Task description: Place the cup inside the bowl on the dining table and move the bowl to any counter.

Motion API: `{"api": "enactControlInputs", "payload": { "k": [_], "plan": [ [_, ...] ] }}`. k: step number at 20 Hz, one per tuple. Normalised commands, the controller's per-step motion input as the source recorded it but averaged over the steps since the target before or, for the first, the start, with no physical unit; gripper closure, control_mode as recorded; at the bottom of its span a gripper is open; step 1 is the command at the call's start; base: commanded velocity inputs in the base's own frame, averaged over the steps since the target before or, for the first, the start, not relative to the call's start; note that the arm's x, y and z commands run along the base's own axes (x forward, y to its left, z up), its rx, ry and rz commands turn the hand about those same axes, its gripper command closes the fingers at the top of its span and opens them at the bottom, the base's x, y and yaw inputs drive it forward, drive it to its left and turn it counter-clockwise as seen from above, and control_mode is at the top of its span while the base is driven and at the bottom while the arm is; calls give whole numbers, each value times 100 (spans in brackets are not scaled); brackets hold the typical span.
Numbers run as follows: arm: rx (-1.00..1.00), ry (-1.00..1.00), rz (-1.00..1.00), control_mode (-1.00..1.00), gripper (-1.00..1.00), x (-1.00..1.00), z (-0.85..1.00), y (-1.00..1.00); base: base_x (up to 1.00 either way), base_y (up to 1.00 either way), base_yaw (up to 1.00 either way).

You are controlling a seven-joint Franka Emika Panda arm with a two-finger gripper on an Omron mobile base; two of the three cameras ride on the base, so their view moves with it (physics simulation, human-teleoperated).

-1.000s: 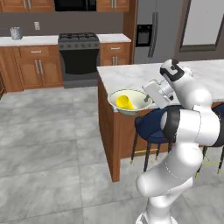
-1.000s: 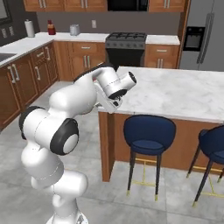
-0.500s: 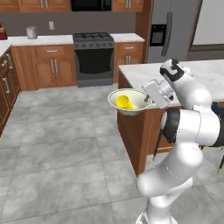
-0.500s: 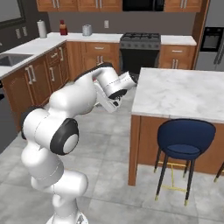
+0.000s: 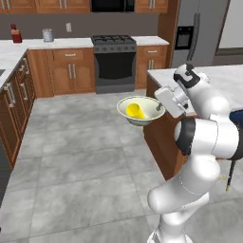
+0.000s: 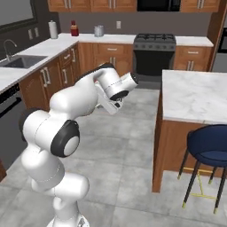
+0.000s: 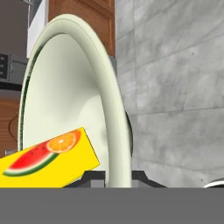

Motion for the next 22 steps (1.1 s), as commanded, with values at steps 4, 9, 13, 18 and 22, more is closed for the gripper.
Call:
{"api": "enactControlInputs", "payload": {
  "k": [4,9,13,18,22],
  "plan": [
    [0,0,0,100,100,0,0,0,62,49,0],
    [0,0,0,100,100,0,0,0,56,39,0],
    [0,0,0,100,100,0,0,0,67,37,0],
    [0,0,0,100,100,0,0,0,69,31,0],
    [0,0,0,100,100,0,0,0,79,23,0]
  ]
}}
